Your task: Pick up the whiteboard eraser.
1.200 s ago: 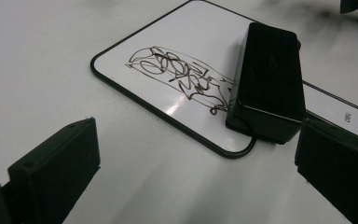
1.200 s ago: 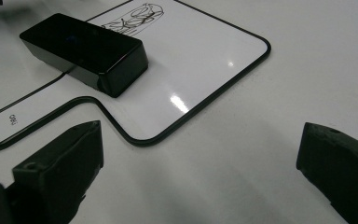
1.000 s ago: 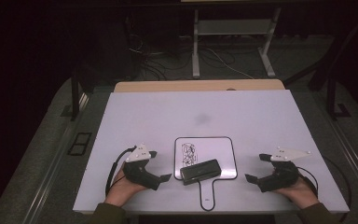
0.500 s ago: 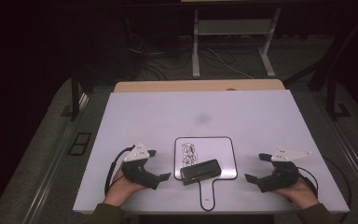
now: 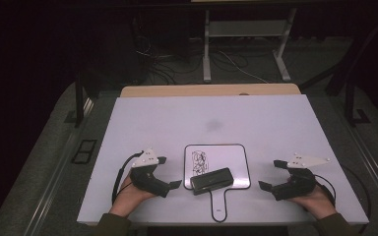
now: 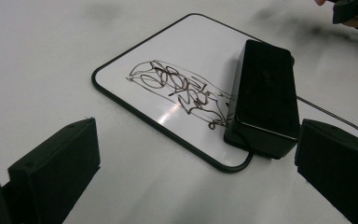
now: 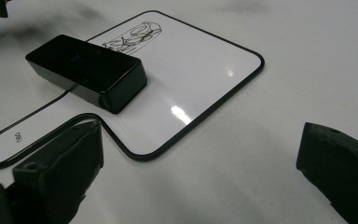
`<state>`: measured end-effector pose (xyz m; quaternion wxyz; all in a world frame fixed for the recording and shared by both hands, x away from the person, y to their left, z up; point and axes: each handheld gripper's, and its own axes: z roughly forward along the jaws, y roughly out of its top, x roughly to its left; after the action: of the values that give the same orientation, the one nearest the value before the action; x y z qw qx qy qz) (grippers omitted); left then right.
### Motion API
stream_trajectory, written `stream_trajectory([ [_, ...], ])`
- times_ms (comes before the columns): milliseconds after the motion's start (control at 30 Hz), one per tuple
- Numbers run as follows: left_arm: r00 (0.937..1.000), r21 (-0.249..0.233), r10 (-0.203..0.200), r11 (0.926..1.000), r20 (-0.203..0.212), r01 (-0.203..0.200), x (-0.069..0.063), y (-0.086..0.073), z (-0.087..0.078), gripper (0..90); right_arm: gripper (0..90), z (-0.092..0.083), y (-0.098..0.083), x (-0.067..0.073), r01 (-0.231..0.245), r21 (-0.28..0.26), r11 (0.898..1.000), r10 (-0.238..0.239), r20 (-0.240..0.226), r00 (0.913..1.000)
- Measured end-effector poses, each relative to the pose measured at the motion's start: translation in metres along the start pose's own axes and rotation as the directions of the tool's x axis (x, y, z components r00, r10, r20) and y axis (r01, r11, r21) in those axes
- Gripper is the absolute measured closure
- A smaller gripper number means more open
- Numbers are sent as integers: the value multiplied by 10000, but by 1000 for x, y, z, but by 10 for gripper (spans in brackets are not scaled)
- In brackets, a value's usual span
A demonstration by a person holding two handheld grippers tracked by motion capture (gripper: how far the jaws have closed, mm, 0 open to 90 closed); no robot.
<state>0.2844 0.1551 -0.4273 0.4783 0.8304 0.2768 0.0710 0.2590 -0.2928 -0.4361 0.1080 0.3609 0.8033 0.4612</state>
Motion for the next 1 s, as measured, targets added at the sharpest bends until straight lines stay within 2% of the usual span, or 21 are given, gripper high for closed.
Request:
stream_trajectory([
  [167, 10000, -113, 5, 9999, 25, -5, -2, 6, 3, 0, 0, -3, -2, 1, 72, -18, 10000, -72, 38, 10000],
  [233, 9999, -104, 129, 9999, 29, -129, -3, 8, 4, 0, 0, -4, -2, 1, 57, -90, 9999, -57, 22, 10000],
  [600, 9995, -385, 30, 9993, 323, -18, -7, 16, 10, 0, 0, -3, -2, 1, 72, -87, 9999, -72, -9, 10000],
  [1000, 9989, -427, 163, 9990, 444, -144, -11, 23, 16, 0, 0, -4, -2, 0, 48, -126, 9999, -48, 19, 10000],
])
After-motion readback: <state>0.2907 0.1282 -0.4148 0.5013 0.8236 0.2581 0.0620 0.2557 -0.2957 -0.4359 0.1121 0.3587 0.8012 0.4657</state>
